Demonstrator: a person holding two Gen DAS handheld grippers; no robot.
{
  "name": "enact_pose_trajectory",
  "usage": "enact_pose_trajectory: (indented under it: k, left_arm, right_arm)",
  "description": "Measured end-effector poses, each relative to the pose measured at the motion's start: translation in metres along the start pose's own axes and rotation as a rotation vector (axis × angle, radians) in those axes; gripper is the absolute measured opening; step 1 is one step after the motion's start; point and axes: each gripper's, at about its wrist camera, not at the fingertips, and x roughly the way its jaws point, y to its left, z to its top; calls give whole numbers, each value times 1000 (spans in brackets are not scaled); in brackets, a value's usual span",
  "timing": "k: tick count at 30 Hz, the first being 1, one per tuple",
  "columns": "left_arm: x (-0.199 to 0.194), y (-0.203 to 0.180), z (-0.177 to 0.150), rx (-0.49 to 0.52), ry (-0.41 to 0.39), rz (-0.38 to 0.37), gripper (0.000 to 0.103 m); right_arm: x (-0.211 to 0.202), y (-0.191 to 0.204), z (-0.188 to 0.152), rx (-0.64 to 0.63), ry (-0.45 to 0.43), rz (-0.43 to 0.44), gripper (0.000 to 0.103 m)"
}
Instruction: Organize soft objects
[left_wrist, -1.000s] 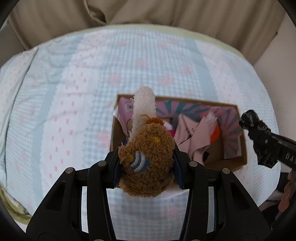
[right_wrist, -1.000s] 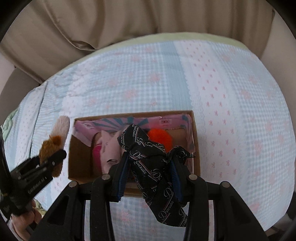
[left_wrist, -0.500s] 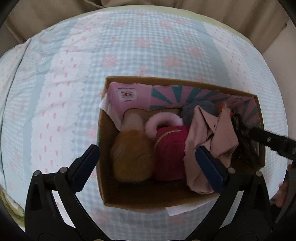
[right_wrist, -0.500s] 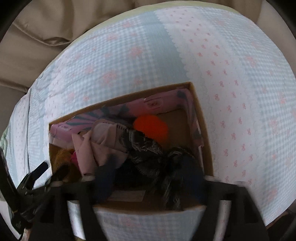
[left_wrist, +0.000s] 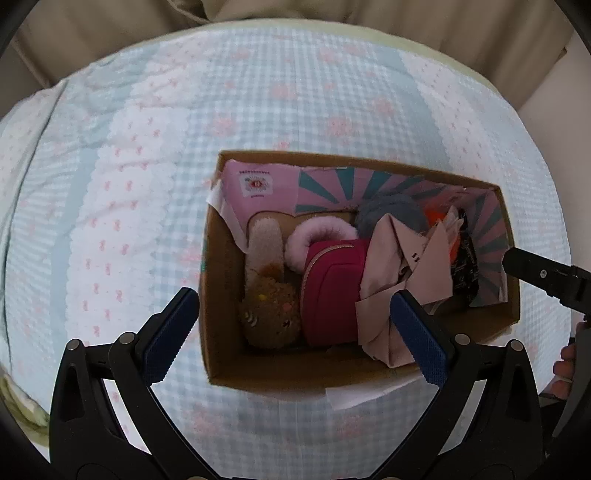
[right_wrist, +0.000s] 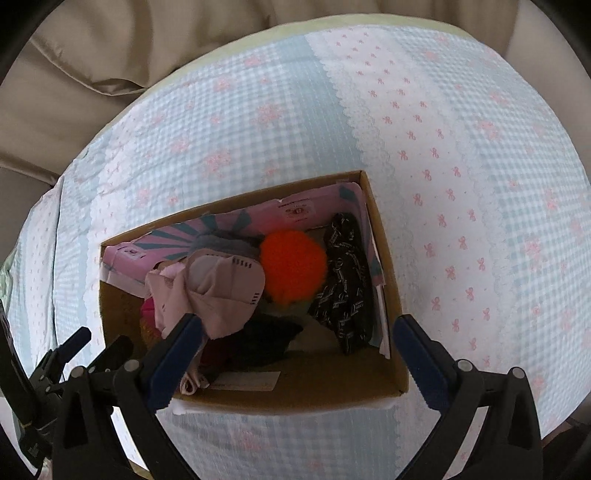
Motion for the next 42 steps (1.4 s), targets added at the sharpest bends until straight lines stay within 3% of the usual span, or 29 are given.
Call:
enact_pose_trajectory:
  k: [12, 19, 31, 42]
  left_arm:
    - [-72, -13, -12, 24, -121, -24, 103]
    - [-159, -32, -12, 22, -262, -18, 103]
    - [-338, -103, -28, 18, -584, 31, 103]
    - [-395, -159, -69, 31, -728, 62, 103]
  right_arm:
    - [-74, 2, -20, -37, -120, 23, 103]
    - [-151, -2, -28, -106, -237, -6, 103]
    - [-321, -25, -59, -224, -540, -55, 103]
    - [-387, -64, -93, -217, -692, -84, 103]
